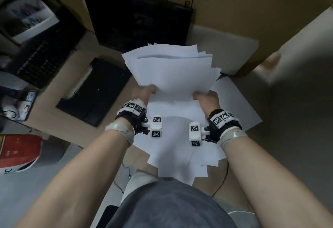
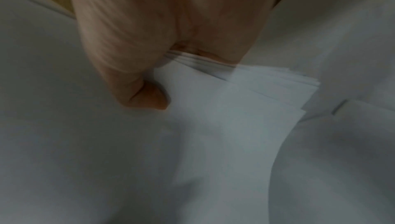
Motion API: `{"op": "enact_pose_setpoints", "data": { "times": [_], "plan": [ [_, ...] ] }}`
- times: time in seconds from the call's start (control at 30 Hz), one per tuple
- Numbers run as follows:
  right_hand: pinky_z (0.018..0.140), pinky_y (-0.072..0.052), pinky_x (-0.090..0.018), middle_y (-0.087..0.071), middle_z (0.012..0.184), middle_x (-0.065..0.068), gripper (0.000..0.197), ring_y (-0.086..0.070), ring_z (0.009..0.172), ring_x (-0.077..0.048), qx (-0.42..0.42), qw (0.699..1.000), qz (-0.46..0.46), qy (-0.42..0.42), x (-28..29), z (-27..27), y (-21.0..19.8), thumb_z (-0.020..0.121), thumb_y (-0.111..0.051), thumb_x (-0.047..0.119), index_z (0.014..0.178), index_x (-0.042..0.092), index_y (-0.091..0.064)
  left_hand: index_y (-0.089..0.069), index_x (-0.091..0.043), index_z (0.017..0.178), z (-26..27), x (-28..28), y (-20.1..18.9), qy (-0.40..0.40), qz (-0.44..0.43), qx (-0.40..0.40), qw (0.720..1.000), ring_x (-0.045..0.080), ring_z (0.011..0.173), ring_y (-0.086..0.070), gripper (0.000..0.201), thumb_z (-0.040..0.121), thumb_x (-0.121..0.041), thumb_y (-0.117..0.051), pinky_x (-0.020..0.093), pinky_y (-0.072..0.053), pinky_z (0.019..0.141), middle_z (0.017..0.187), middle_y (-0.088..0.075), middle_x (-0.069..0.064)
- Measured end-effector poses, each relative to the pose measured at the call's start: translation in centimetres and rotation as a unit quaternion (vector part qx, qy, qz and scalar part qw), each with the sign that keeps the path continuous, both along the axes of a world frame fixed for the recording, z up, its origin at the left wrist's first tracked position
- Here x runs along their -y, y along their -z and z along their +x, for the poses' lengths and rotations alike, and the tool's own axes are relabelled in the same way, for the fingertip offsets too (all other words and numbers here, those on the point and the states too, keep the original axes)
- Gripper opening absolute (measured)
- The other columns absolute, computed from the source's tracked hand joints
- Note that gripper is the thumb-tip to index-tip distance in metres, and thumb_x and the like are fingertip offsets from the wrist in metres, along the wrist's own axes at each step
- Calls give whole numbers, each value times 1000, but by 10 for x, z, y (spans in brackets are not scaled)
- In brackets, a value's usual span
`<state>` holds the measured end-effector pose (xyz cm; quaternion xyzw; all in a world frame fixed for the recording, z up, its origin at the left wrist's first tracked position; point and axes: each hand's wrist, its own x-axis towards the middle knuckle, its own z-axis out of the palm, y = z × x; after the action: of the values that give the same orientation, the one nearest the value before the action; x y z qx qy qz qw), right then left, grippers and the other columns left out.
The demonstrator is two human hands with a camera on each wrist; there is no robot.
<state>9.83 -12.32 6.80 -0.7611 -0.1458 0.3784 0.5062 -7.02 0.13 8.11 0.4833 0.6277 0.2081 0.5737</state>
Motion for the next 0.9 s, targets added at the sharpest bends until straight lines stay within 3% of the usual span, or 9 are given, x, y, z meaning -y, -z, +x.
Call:
{"op": "enact_pose_setpoints", "data": {
  "times": [0.07,0.1,0.23,0.47,0.57,0.67,0.77,0.83,0.9],
  "plan": [
    [64,-37,-29,-57,72,-6,12,-45,67,-18,6,1000,21,12,10,9,-10,72,-64,1,66,9,-58,-62,-8,82,5,8,-15,4,44,2,999,18,62,-56,12,74,-5,-69,14,-44,46,74,-61,1],
    [65,-37,-29,-57,72,-7,15,-45,68,-17,7,999,26,17,15,13,-12,71,-64,-1,64,9,-56,-63,-6,86,8,13,-23,0,62,11,998,16,61,-56,15,72,-3,-69,13,-41,43,71,-60,-1],
    [65,-38,-29,-58,71,-8,25,-48,69,-20,-1,999,17,44,40,20,-7,72,-61,-8,57,11,-53,-69,1,83,14,30,-7,20,71,11,997,22,68,-62,30,55,-9,-69,25,-51,61,73,-65,2],
    [53,-39,-23,-58,65,-1,26,-50,59,-19,-29,998,-15,62,75,17,17,75,-62,-12,59,8,-57,-63,17,74,15,44,31,40,40,33,998,22,68,-52,54,32,-17,-68,37,-39,60,72,-56,13],
    [52,-40,-21,-58,65,-1,20,-51,59,-19,-26,998,-10,65,77,20,21,73,-63,-12,63,6,-59,-63,16,81,14,44,35,52,44,11,998,21,69,-54,58,35,-20,-68,35,-43,61,74,-57,13],
    [51,-43,-15,-59,67,1,21,-55,61,-18,-22,997,-3,76,81,24,25,73,-65,-12,72,8,-60,-56,2,79,12,53,18,92,53,-41,993,19,63,-47,36,51,-15,-71,26,-38,53,71,-50,10],
    [70,-52,-22,-70,81,-5,19,-66,75,-22,-41,997,13,59,86,32,28,71,-74,-7,85,5,-70,-50,3,79,6,59,19,166,87,-78,979,22,57,-48,34,56,-17,-67,28,-40,43,66,-51,18],
    [78,-55,-27,-74,89,-7,25,-71,81,-21,-49,998,21,46,88,35,27,68,-83,2,91,3,-74,-57,4,96,5,59,24,188,107,-66,974,22,67,-57,49,53,-17,-65,36,-51,50,84,-62,27],
    [80,-56,-28,-75,92,-8,31,-72,83,-20,-45,998,23,33,89,36,23,66,-85,5,95,3,-74,-48,-1,123,6,59,24,188,112,-46,975,22,88,-57,65,62,-5,-70,24,-52,59,108,-58,20]
  ]
}}
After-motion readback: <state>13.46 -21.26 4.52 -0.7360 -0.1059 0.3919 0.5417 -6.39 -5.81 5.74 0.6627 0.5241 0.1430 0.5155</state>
